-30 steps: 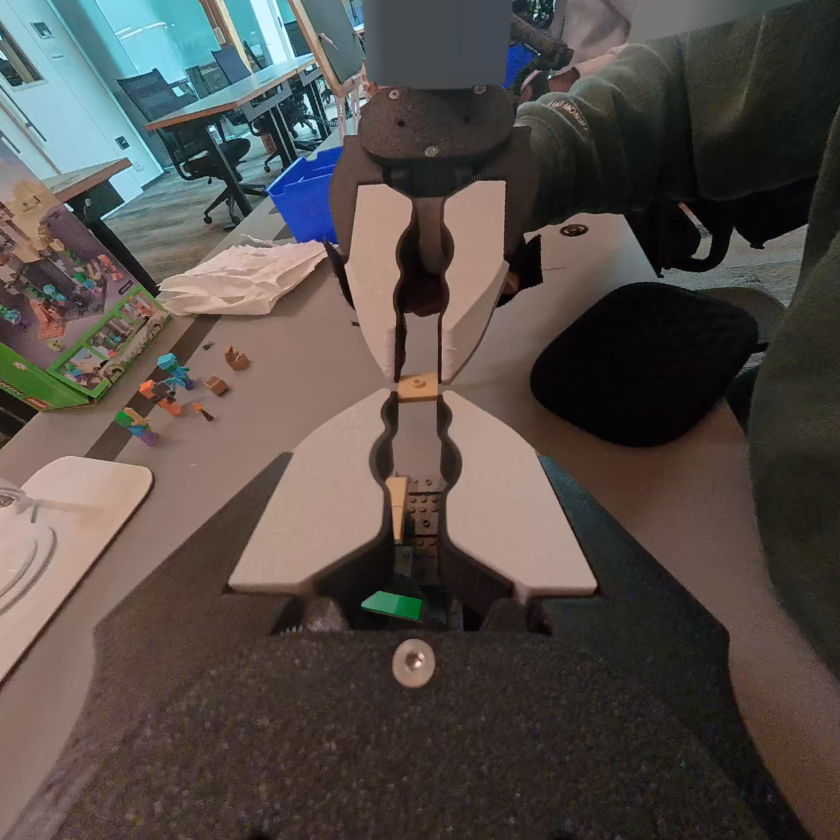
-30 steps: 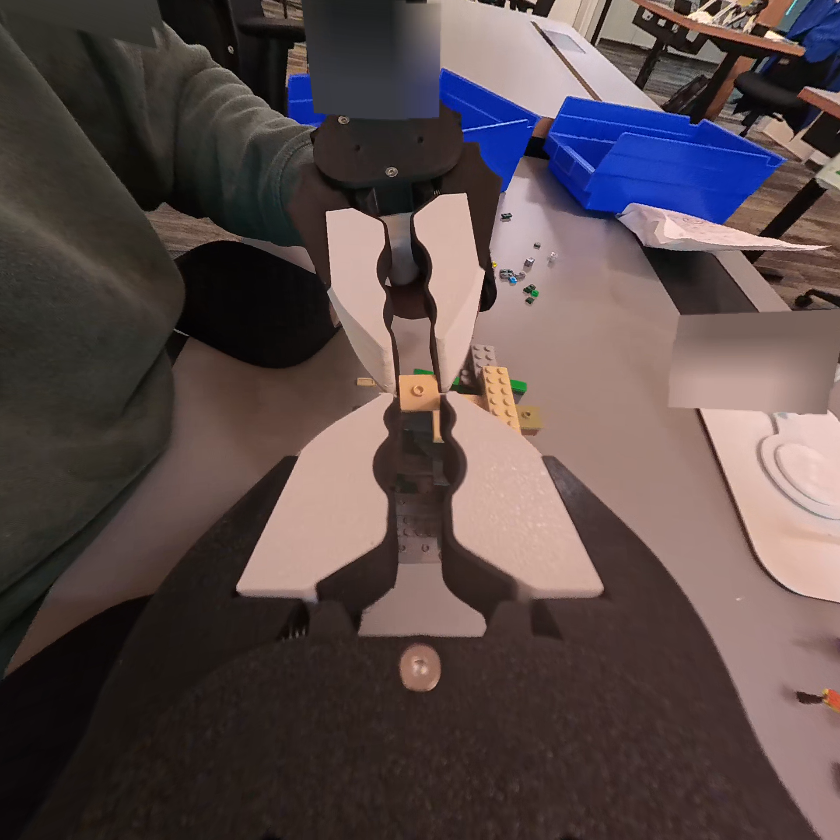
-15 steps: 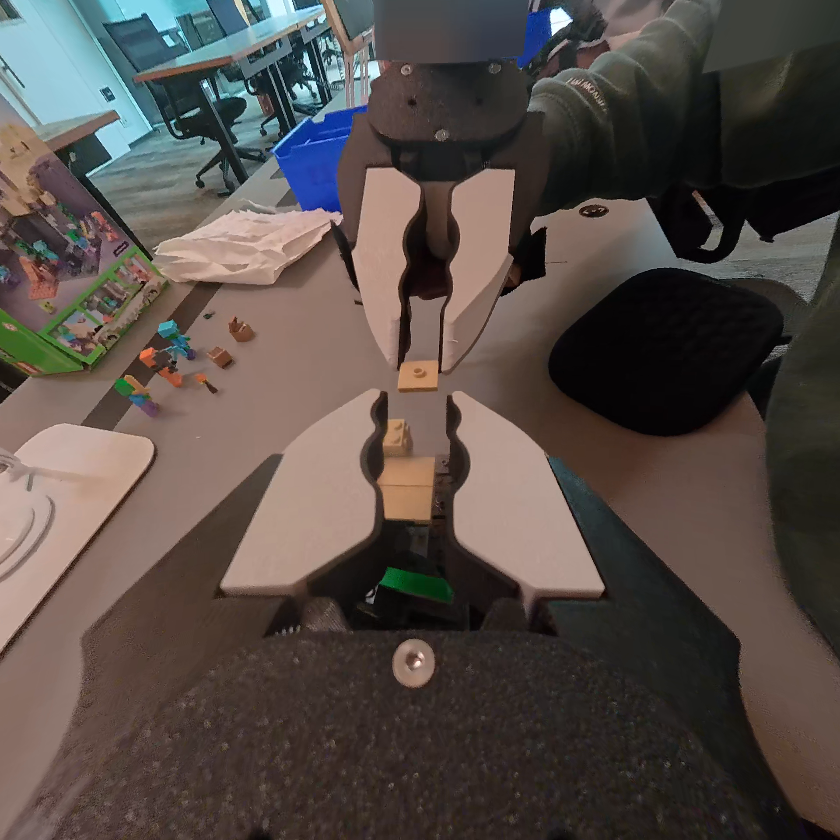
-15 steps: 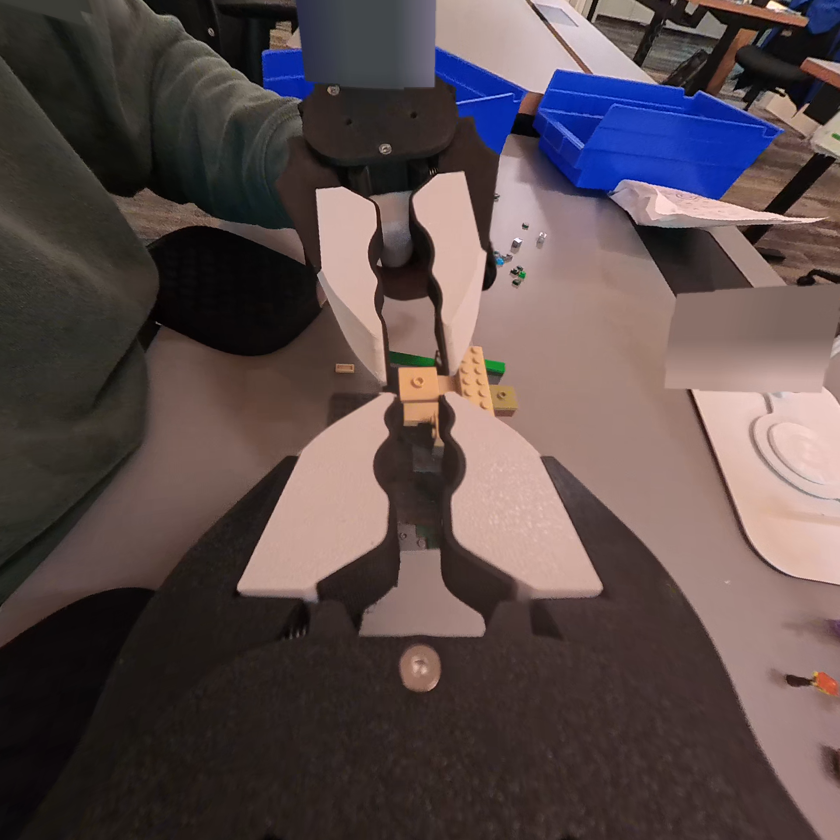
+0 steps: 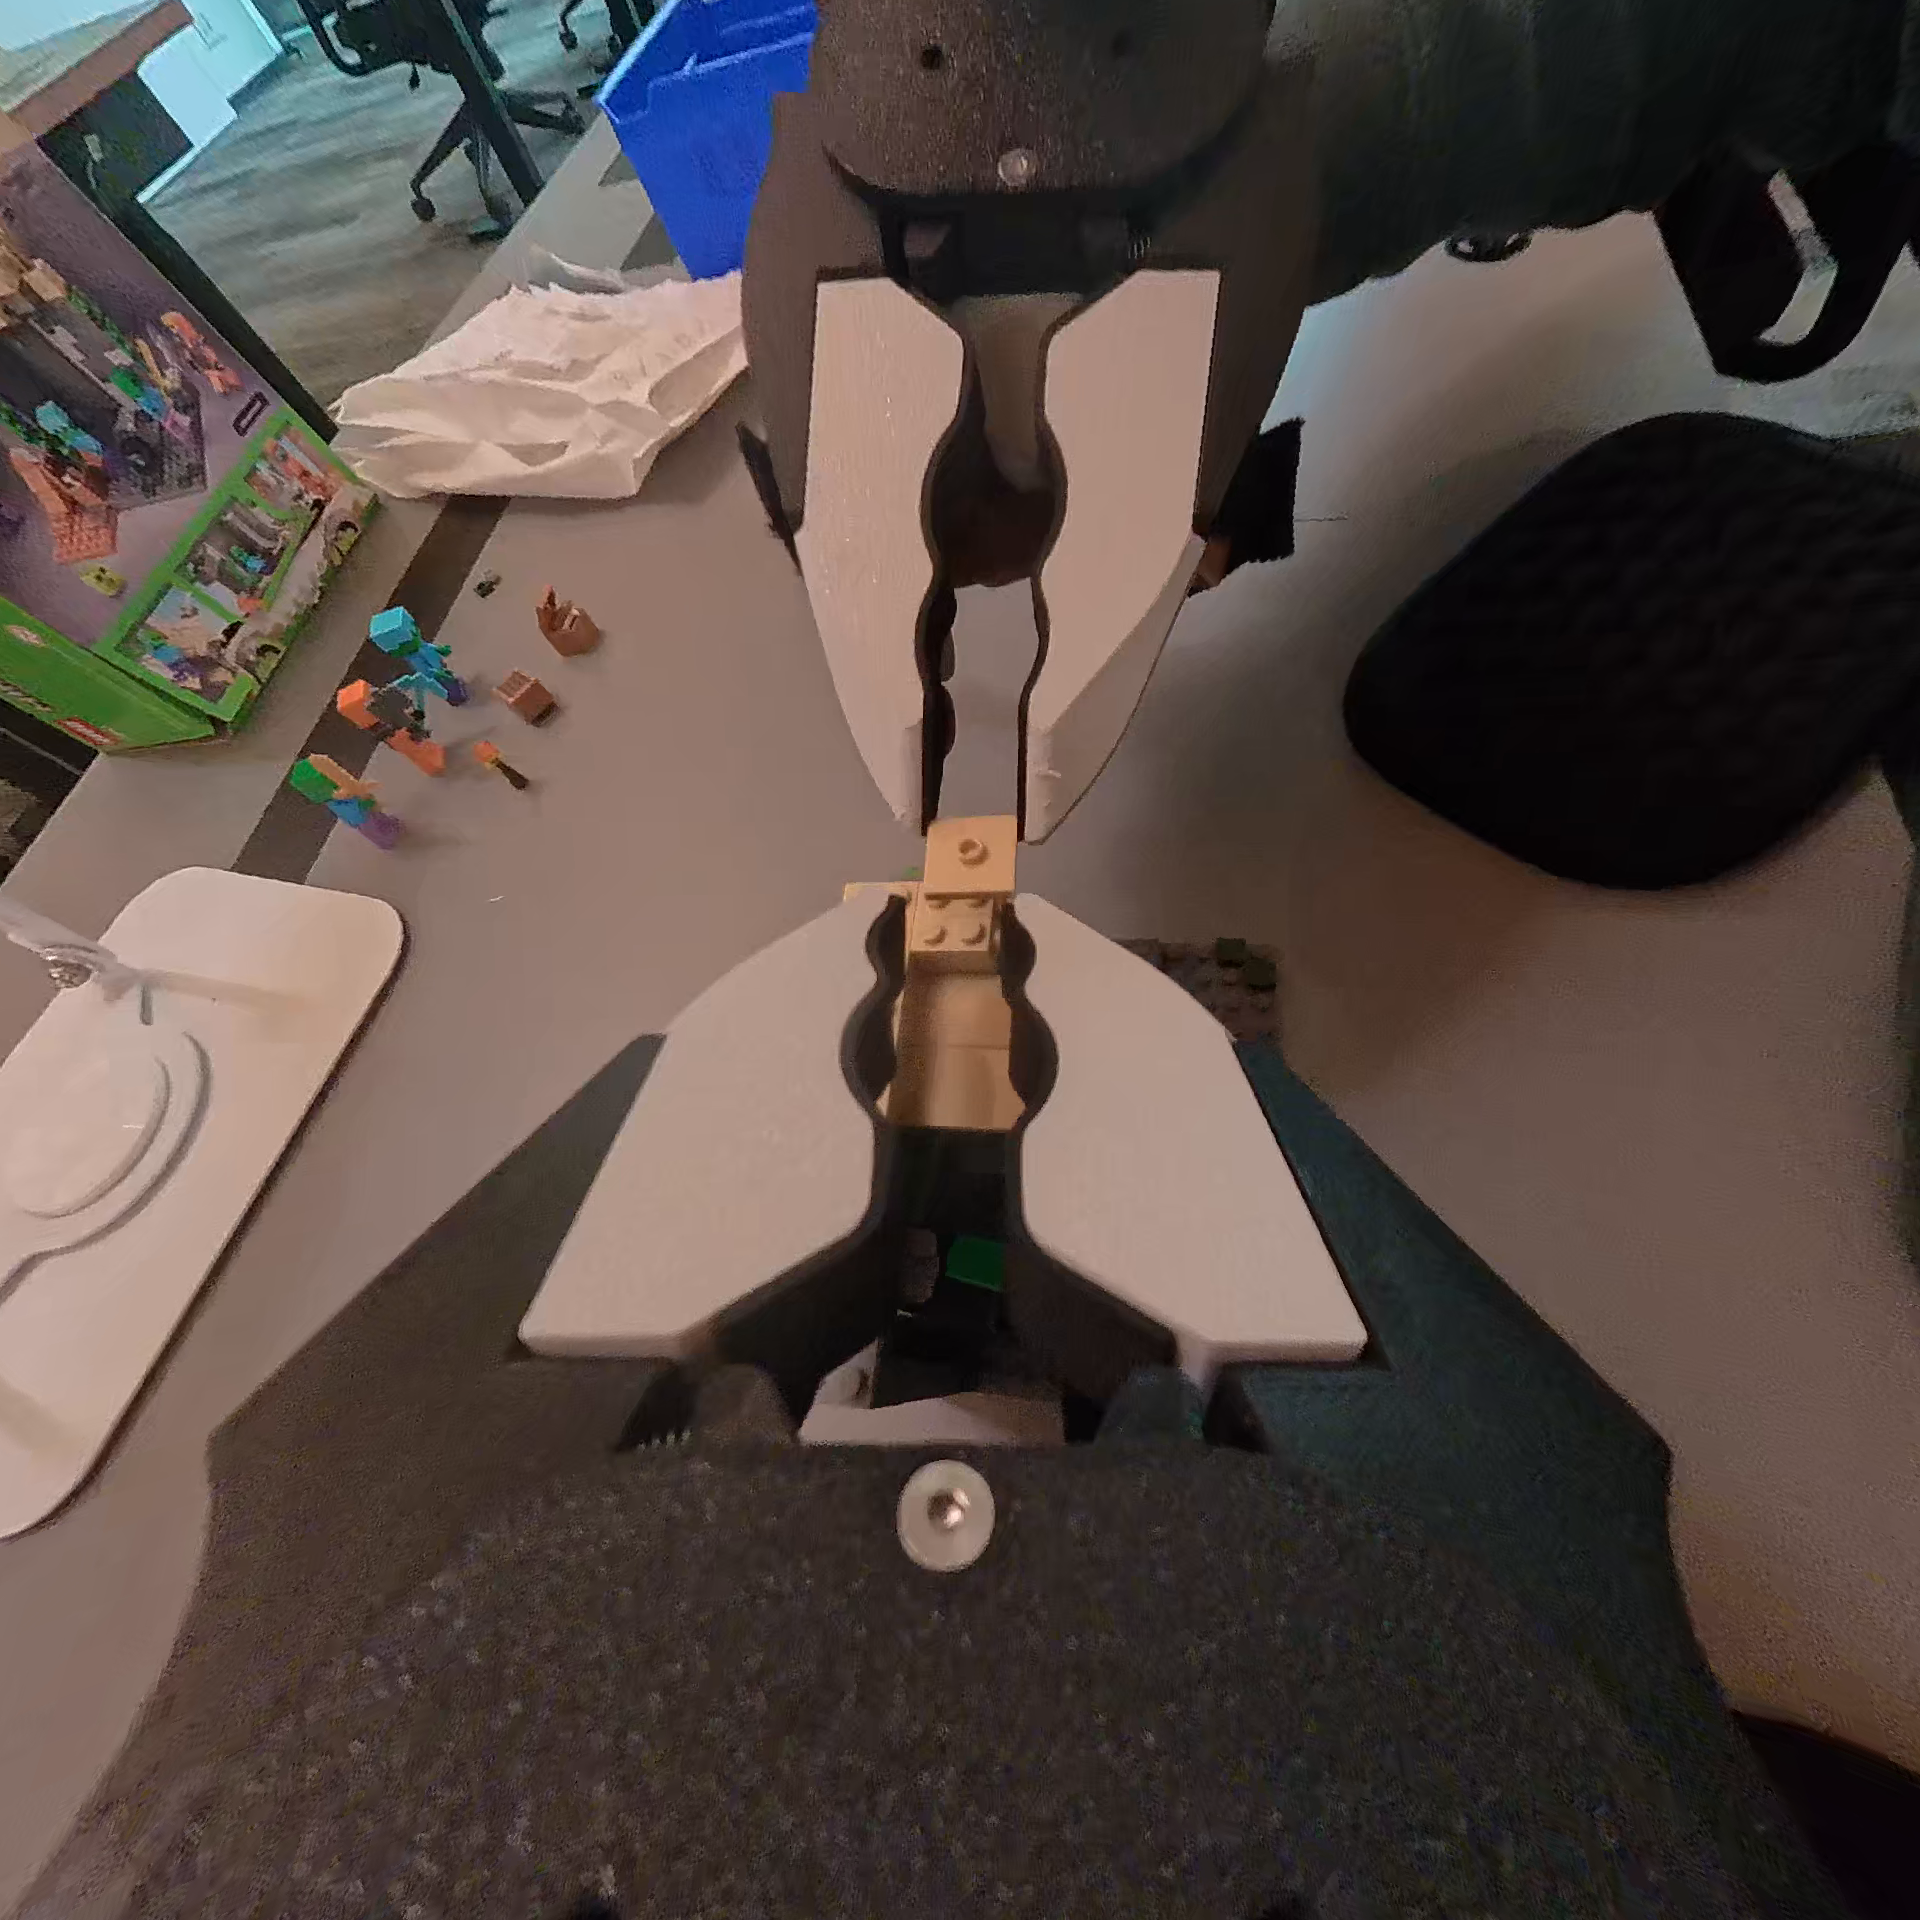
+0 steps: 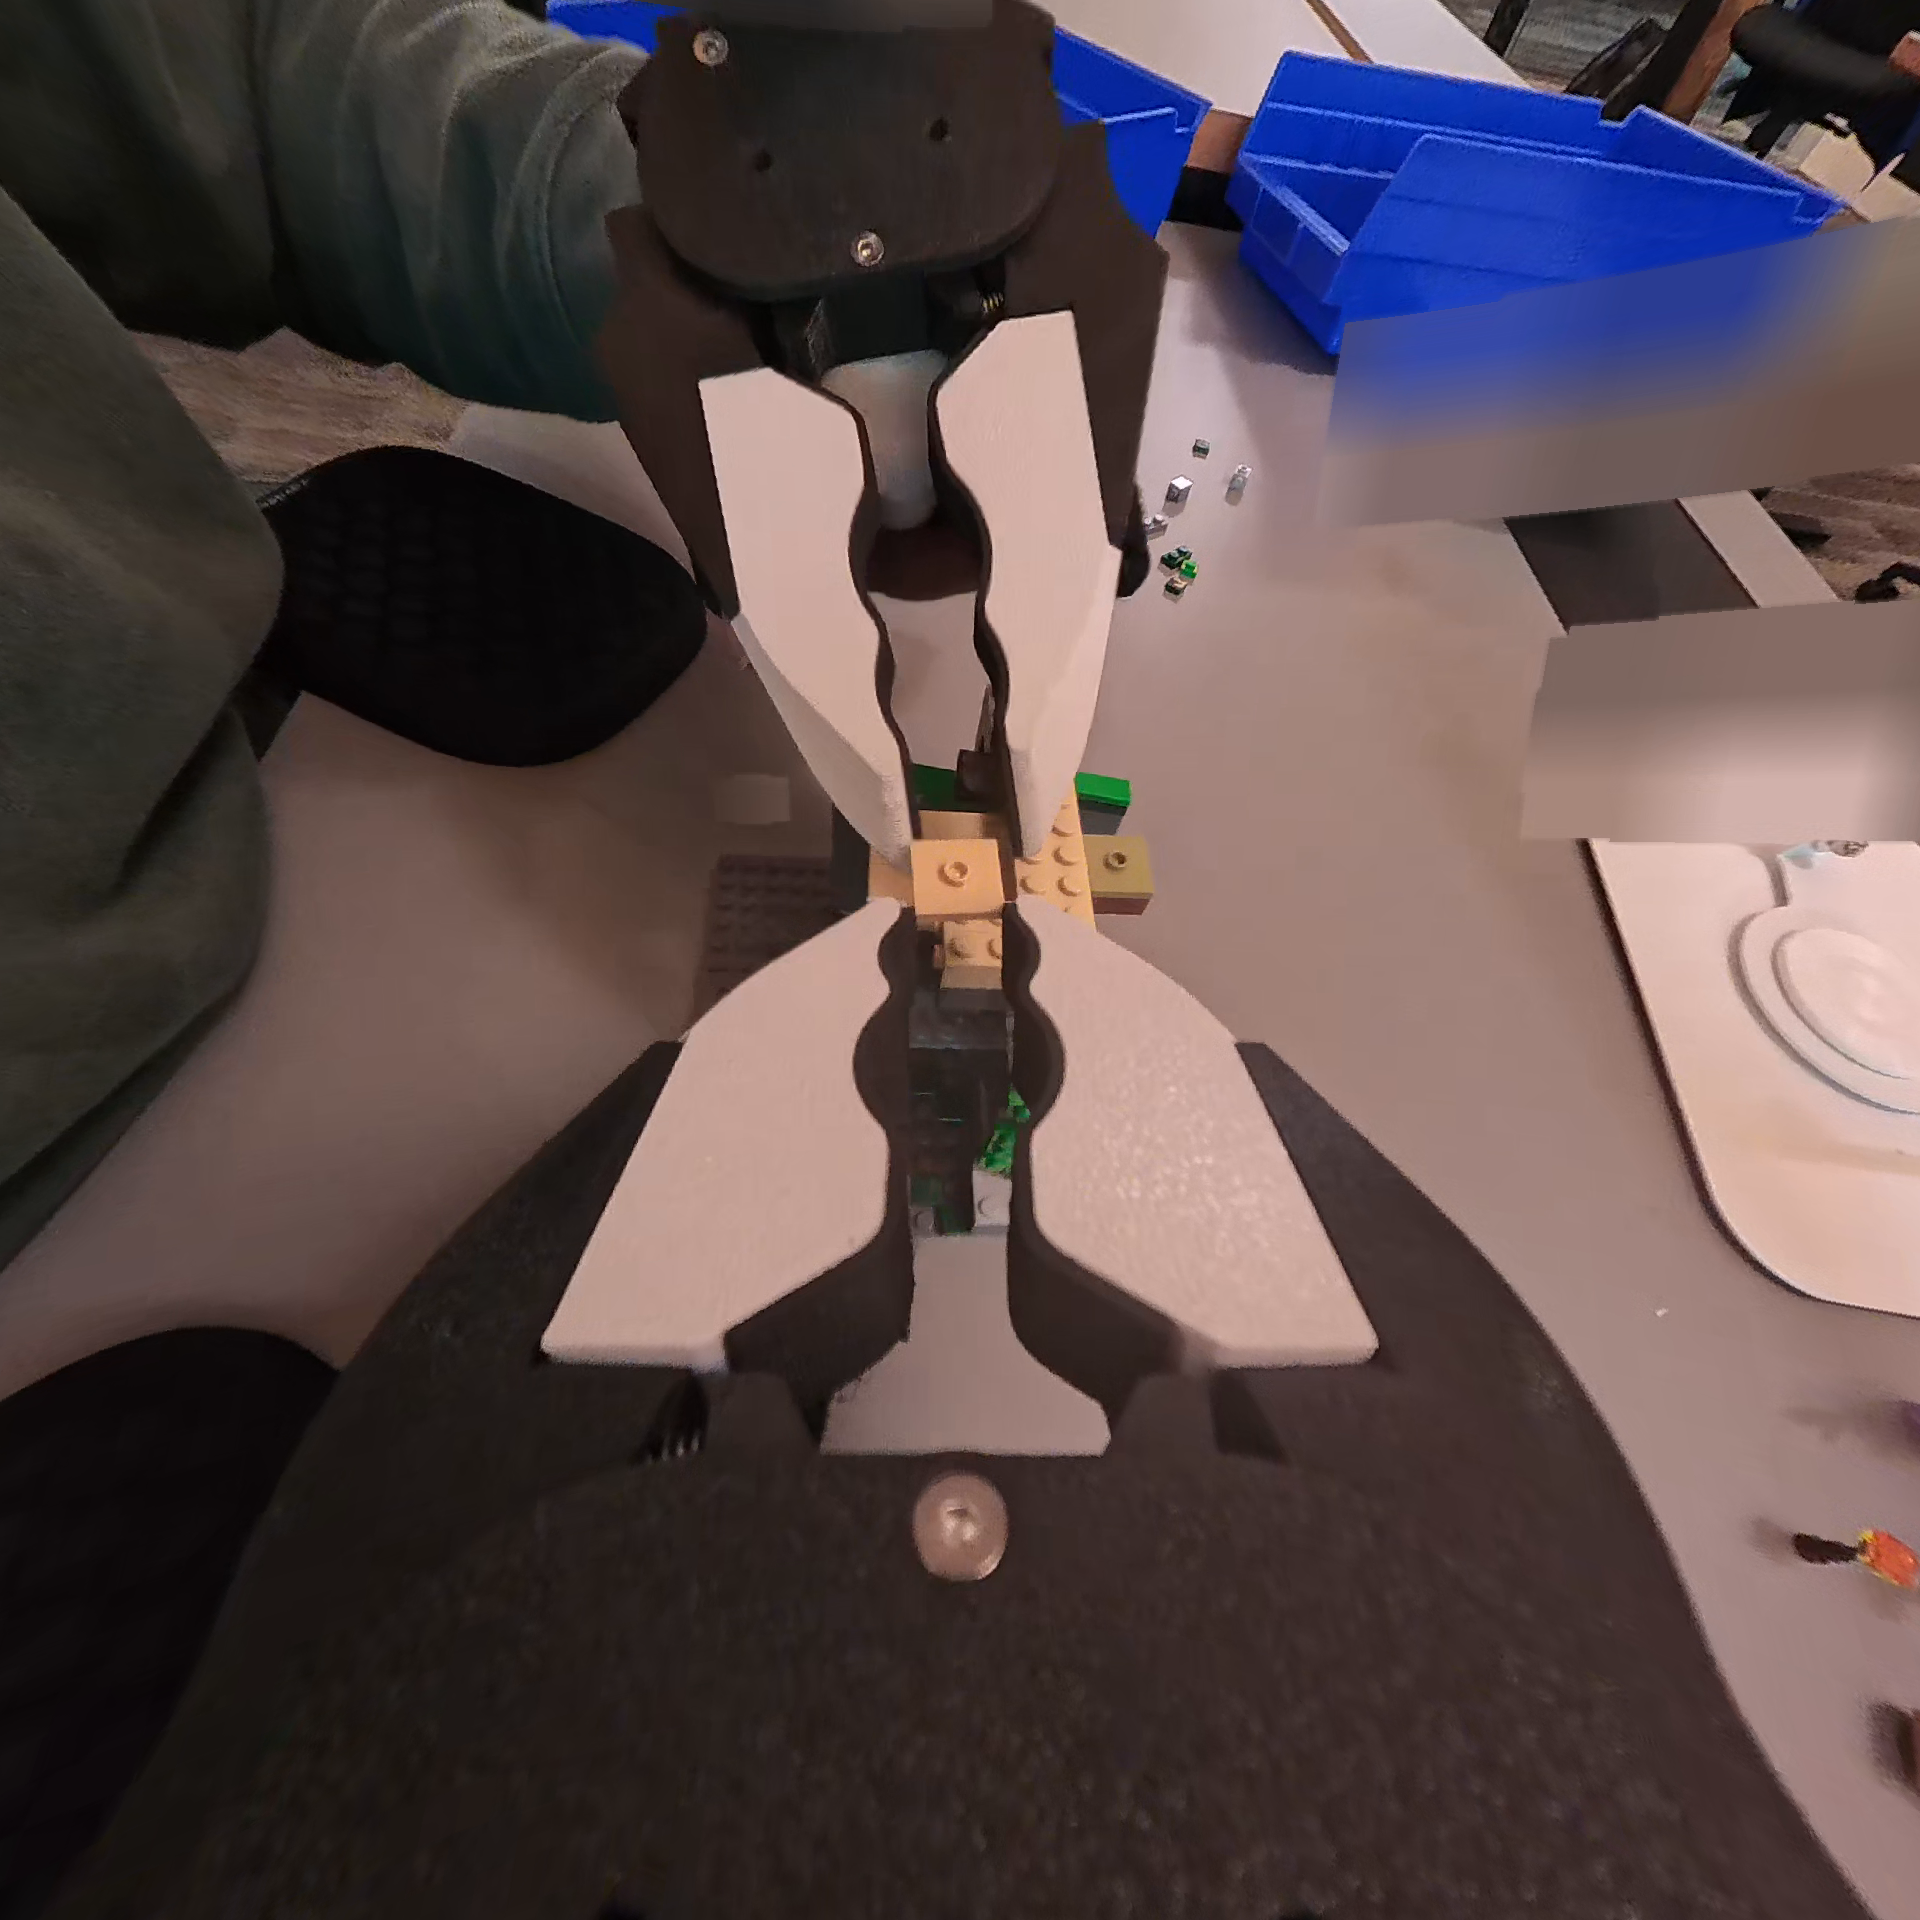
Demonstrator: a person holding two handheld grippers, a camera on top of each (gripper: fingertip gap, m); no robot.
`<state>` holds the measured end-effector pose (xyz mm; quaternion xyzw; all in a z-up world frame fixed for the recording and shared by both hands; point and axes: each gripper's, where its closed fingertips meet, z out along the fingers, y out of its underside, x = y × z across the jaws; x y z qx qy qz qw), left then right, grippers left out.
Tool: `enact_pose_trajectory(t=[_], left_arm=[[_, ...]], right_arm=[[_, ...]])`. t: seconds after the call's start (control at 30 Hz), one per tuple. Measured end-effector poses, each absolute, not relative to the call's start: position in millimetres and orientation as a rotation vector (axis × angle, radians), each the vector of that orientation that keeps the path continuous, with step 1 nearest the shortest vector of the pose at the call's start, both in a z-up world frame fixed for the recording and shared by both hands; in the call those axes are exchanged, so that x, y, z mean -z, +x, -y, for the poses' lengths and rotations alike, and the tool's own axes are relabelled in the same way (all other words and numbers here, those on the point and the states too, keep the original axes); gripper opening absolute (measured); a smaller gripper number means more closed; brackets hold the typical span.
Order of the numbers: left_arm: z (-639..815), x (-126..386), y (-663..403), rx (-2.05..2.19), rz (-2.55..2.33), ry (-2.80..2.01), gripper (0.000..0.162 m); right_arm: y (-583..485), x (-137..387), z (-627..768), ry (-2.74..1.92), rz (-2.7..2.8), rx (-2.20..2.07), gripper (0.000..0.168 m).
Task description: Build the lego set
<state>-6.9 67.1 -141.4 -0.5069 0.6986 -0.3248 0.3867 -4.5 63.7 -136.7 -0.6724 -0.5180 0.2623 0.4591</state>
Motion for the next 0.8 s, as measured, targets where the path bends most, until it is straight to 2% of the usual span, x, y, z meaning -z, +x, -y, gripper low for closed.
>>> enact_pose_trajectory(t=[0.8], left_arm=[[-69.1,145.0,-5.1,0.784,-1.892,-1.313,0.016]], right_arm=[[-2.7,145.7,-69.5,-1.698,1.296,-0.607,0.015]])
